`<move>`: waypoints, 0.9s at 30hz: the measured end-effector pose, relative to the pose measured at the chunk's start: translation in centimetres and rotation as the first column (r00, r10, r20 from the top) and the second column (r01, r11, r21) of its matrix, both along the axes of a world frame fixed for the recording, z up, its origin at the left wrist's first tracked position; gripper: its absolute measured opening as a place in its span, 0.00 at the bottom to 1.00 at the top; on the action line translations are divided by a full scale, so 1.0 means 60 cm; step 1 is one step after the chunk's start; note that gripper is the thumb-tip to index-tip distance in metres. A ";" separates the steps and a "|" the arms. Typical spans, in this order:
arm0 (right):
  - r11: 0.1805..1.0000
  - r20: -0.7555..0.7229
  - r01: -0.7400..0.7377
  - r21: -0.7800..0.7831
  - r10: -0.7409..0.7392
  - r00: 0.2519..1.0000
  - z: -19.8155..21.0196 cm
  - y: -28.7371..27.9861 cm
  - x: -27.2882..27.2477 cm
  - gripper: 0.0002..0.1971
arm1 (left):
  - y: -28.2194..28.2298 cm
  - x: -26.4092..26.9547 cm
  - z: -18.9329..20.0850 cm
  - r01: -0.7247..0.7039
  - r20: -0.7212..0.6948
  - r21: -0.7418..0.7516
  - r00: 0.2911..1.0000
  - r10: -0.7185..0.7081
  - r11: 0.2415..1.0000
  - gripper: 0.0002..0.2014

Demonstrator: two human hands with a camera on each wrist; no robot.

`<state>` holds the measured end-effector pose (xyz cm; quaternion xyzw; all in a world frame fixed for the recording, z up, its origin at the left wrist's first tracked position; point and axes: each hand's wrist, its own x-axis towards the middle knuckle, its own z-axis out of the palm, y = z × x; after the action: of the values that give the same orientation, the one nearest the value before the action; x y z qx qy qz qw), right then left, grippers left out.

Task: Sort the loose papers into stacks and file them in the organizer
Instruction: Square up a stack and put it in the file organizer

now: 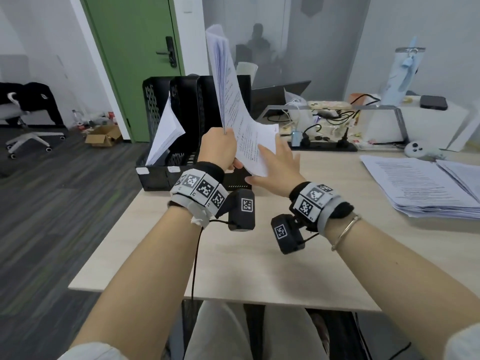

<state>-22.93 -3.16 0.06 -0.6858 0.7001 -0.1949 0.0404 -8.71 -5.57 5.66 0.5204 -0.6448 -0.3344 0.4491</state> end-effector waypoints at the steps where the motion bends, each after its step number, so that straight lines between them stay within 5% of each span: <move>1: 0.999 -0.081 0.016 -0.041 -0.020 0.996 0.004 -0.007 0.011 0.39 | -0.002 0.006 0.002 -0.009 -0.003 0.002 1.000 0.009 1.000 0.18; 3: 0.997 -0.177 0.014 -0.071 -0.027 0.984 0.010 -0.027 0.036 0.28 | -0.010 0.021 0.006 -0.032 0.013 -0.004 0.999 0.032 0.999 0.16; 5: 0.997 -0.107 -0.060 -0.049 0.055 0.993 0.012 -0.048 0.059 0.24 | -0.017 0.036 0.009 -0.054 0.028 -0.023 0.998 0.055 0.998 0.15; 8: 0.975 0.191 -0.222 -0.001 0.218 0.957 0.013 -0.064 0.091 0.25 | -0.028 0.056 0.013 -0.090 0.040 -0.071 0.995 0.093 0.993 0.17; 17: 0.963 0.286 -0.269 0.012 0.254 0.924 0.023 -0.093 0.145 0.25 | -0.052 0.114 0.036 -0.167 0.005 -0.016 0.986 0.168 0.986 0.11; 21: 0.947 0.344 -0.320 -0.018 0.307 0.887 0.034 -0.118 0.178 0.14 | -0.081 0.127 0.038 -0.266 0.083 -0.168 0.956 0.282 0.949 0.22; 27: 0.947 0.392 -0.319 -0.032 0.306 0.868 0.051 -0.141 0.202 0.18 | -0.111 0.144 0.050 -0.339 0.204 -0.327 0.886 0.417 0.882 0.21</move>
<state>-10.81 -11.62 3.10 -0.7361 0.5608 -0.3069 0.2223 -0.09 -12.24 8.64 0.6080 -0.6254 -0.0703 0.4841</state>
